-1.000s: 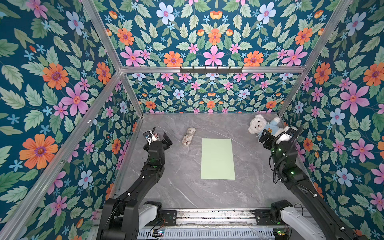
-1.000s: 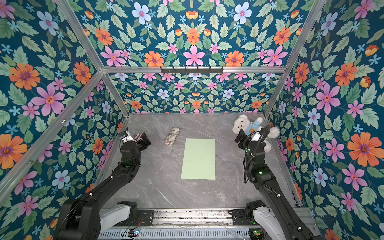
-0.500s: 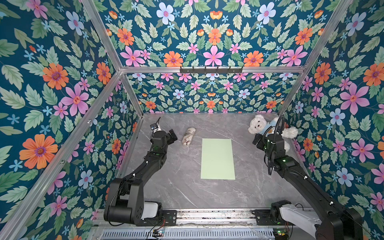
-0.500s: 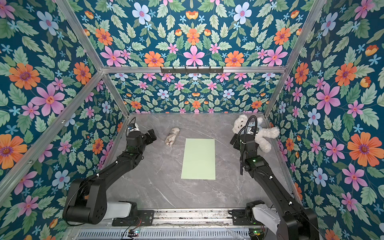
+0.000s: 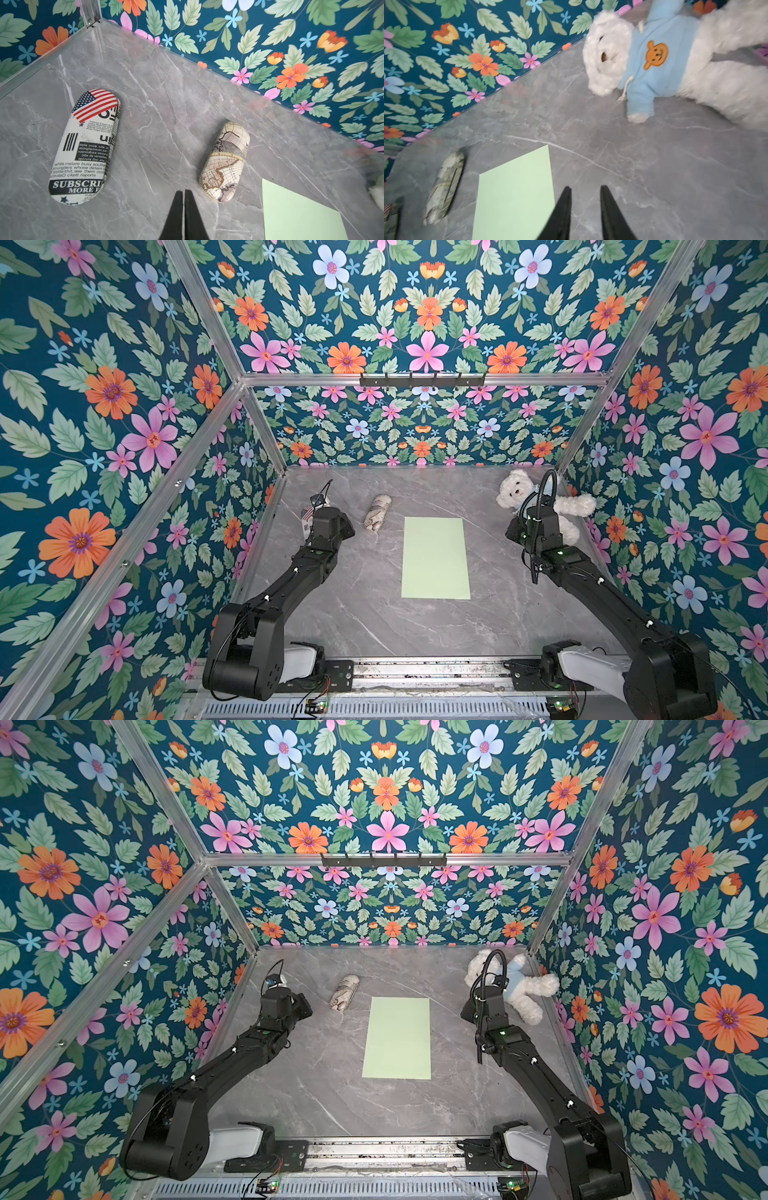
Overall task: Fold the rectangular paper in half along the long edge
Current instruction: Pick up the paper from the center of the board.
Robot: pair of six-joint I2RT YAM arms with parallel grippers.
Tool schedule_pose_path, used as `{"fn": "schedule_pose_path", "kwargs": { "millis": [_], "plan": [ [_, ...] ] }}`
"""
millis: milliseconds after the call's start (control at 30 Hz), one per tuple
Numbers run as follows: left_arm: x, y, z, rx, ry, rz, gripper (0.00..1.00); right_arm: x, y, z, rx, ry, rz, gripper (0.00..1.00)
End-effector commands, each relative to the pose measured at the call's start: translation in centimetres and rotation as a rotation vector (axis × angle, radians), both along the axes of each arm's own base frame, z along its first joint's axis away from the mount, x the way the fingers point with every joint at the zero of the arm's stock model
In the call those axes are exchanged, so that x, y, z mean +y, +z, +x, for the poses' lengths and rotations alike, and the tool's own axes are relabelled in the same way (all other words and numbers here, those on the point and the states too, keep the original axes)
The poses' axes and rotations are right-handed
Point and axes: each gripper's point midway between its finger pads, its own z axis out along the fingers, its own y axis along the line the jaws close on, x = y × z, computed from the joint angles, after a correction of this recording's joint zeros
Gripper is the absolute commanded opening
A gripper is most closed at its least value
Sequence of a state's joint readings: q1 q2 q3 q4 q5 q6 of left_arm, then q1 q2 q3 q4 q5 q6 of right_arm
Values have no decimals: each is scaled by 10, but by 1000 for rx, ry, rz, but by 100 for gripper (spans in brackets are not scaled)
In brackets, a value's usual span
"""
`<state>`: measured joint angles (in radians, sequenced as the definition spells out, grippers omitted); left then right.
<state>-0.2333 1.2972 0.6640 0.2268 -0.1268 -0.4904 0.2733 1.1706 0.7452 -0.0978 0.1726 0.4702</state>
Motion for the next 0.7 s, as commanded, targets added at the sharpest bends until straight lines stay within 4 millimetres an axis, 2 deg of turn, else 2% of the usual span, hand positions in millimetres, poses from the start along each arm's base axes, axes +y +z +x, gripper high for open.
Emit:
{"fn": "schedule_pose_path", "kwargs": {
  "millis": [0, 33, 67, 100, 133, 167, 200, 233, 267, 333, 367, 400, 433, 567, 667],
  "plan": [
    [-26, 11, 4, -52, -127, -43, 33, -17, -15, 0, 65, -82, -70, 5],
    [-31, 7, 4, -29, -145, -30, 30, -30, -23, -2, 121, -149, -117, 0],
    [-35, 1, 4, 17, -143, -1, 28, -35, -32, -3, 182, -180, -146, 0],
    [-42, -7, 3, 70, -146, 32, 24, -33, -39, -3, 227, -171, -150, 0],
    [-48, -12, 2, 107, -149, 57, 19, -28, -43, -3, 248, -155, -137, 5],
    [-57, -17, -2, 135, -163, 78, 17, -22, -45, -4, 252, -130, -107, 17],
    [-64, -21, -6, 149, -167, 98, 20, -13, -46, -5, 243, -95, -67, 32],
    [-72, -27, -11, 162, -178, 105, 29, -6, -45, -6, 225, -63, -34, 44],
    [-78, -34, -16, 181, -195, 92, 42, 0, -44, -7, 198, -33, -3, 52],
    [-84, -52, -24, 229, -216, 45, 50, 10, -42, -12, 164, 26, 41, 64],
    [-88, -61, -28, 253, -231, 20, 57, 16, -41, -15, 149, 58, 64, 67],
    [-92, -71, -32, 279, -240, -2, 65, 23, -42, -19, 138, 96, 90, 69],
    [-94, -78, -34, 301, -247, -21, 67, 28, -45, -23, 138, 126, 112, 69],
    [-109, -95, -37, 366, -281, -85, 68, 48, -66, -37, 193, 205, 146, 70],
    [-118, -104, -36, 404, -296, -103, 67, 62, -75, -44, 205, 243, 153, 70]
  ]
}}
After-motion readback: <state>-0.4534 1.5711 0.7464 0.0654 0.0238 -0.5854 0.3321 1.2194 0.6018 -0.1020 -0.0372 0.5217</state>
